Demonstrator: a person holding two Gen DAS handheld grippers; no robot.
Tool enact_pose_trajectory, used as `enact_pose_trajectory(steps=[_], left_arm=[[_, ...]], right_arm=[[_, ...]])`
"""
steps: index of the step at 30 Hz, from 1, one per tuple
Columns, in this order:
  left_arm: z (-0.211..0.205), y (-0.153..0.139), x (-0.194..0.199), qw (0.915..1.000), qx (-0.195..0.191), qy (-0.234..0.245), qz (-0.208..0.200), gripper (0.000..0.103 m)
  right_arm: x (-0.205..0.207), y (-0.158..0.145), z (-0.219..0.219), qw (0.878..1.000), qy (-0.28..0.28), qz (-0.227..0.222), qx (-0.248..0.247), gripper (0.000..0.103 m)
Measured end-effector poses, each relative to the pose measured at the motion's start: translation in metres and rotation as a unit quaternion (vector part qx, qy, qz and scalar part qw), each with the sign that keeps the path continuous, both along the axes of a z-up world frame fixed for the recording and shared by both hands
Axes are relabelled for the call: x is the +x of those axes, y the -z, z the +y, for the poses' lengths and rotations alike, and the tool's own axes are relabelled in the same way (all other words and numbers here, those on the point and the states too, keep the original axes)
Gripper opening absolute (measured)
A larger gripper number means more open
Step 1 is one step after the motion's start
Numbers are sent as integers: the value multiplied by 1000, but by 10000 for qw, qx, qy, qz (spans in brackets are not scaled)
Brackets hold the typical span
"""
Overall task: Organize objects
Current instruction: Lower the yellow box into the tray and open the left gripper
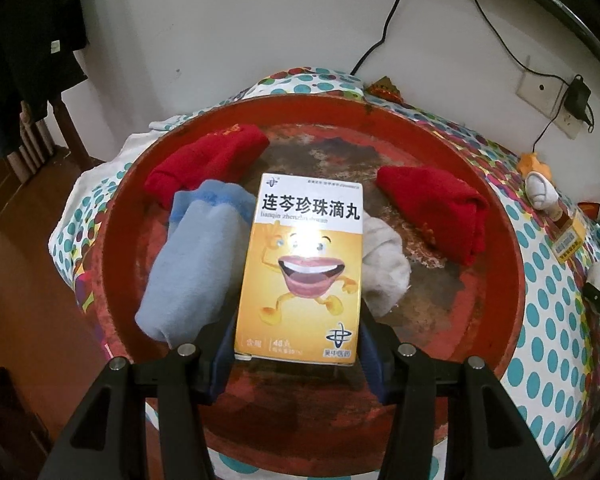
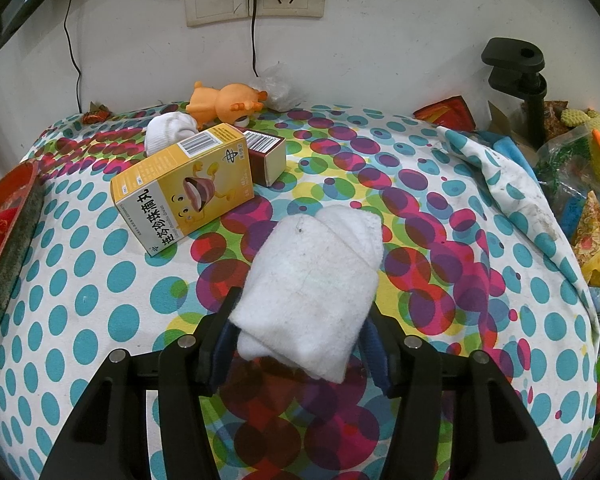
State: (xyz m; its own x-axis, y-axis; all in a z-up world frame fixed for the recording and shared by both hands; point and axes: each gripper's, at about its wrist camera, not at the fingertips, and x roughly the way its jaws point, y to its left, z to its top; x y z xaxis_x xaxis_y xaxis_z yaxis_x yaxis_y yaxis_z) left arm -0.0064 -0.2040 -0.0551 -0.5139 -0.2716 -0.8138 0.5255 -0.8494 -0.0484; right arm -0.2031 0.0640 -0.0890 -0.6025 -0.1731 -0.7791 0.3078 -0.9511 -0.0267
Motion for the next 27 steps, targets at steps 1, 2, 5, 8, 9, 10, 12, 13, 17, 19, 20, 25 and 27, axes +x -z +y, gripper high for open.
enact_pose_trajectory(steps=[1,2,5,8,9,10,12,13,17,19,20,25,27], left_arm=[[0,0,0,10000,1,-19,-2,55],[0,0,0,10000,53,4,33,55],[0,-1,0,9999,126,17,63,57],[1,-2,0,10000,79,16,18,62],[2,-3,0,10000,59,24,12,62],[2,-4,0,10000,46,18,15,62],[3,-6,1,10000,29,25,10,63],[3,-7,2,10000,24,26,20,63],[3,-16,8,10000,25,27,50,64],[4,-21,11,10000,6,36,27,65],[4,-24,14,10000,-25,37,-20,65],[5,-42,34,9994,-307,88,-97,65],[4,-50,43,9991,-392,131,-122,65]], right_arm=[[2,0,-7,10000,0,-1,1,53],[0,0,1,10000,-1,-2,-4,53],[-1,-1,2,10000,-4,-1,0,53],[-1,-2,3,10000,-32,-12,-11,53],[-2,-2,5,10000,-33,-13,-13,53],[-1,-1,1,10000,-33,-14,-13,53],[-1,-1,1,10000,-35,-13,-13,53],[1,-1,-6,10000,-36,-14,-14,53],[0,-1,-1,10000,-40,-17,-23,53],[-1,-1,2,10000,-41,-11,-11,53],[-1,-1,2,10000,-42,-12,-16,53],[5,-4,3,10000,-80,-13,-39,48],[5,-4,-1,9999,-114,1,-32,44]])
